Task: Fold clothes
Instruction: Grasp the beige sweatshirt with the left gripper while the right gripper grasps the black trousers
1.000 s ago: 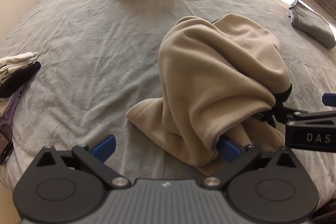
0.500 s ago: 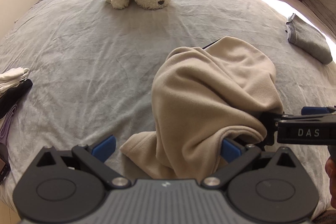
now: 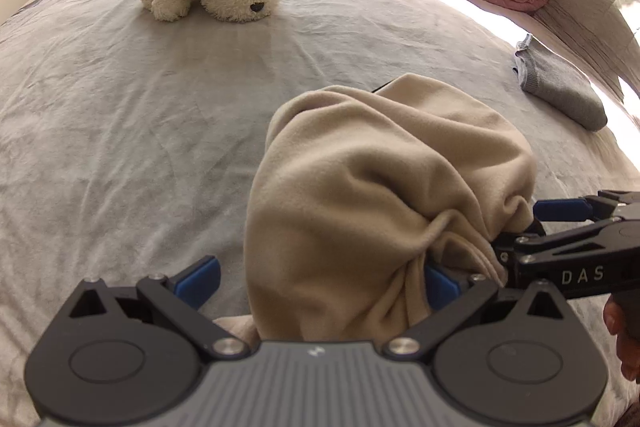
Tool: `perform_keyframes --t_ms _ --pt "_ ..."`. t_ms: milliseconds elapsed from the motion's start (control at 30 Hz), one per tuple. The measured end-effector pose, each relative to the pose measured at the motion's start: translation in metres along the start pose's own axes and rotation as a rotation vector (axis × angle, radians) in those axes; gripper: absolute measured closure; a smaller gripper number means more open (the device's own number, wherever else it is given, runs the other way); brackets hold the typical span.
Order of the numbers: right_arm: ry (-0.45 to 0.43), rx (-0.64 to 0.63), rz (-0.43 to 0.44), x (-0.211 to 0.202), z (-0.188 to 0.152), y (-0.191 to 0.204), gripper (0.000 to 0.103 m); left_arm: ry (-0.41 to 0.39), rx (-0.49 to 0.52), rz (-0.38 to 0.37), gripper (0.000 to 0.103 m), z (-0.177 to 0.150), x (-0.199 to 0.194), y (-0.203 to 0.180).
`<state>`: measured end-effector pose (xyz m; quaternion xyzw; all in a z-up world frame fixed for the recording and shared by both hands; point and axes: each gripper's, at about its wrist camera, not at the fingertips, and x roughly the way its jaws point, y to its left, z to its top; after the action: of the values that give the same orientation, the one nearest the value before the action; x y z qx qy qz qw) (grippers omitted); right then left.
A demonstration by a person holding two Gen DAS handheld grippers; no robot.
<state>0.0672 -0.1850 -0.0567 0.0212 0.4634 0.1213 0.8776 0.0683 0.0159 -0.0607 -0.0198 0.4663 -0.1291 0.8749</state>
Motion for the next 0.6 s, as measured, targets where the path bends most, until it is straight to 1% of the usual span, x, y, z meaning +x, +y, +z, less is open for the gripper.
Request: perform_keyframes --t_ms 33,100,133,200,333,467,500,533,567,600 --pt "-0.006 0.005 0.004 0.004 -0.002 0.000 0.000 0.002 -0.010 -0.027 0.000 -0.002 0.005 0.003" --pt "-0.022 0.034 0.028 0.010 -0.005 -0.003 0.000 0.003 -0.063 -0.079 0.000 -0.005 0.013 0.013" --pt "-0.033 0.032 0.035 0.011 -0.005 -0.002 0.000 -0.001 -0.066 -0.088 0.000 -0.006 0.014 0.013" --pt "-0.053 0.026 0.046 0.013 -0.005 -0.001 0.000 -0.010 -0.055 -0.091 0.000 -0.007 0.014 0.012" --pt "-0.059 0.027 0.029 0.013 -0.008 0.001 0.000 -0.024 -0.046 -0.073 0.000 -0.009 0.011 0.007" --pt "-0.018 0.024 0.017 0.012 -0.008 0.001 0.000 -0.019 -0.032 -0.042 0.001 -0.008 0.004 0.005" --pt "-0.004 0.026 0.015 0.011 -0.006 0.001 0.000 -0.022 -0.024 -0.040 0.003 -0.008 0.000 0.003" --pt "0.006 0.026 0.013 0.009 -0.005 0.001 0.000 -0.029 -0.017 -0.040 0.009 -0.007 -0.003 0.002" --pt "0.001 0.021 0.009 0.006 -0.005 0.001 0.000 -0.040 -0.012 -0.045 0.012 -0.008 -0.009 0.001" --pt "-0.007 0.016 0.005 0.002 -0.004 0.001 0.001 -0.054 -0.012 -0.051 0.020 -0.009 -0.015 0.001"
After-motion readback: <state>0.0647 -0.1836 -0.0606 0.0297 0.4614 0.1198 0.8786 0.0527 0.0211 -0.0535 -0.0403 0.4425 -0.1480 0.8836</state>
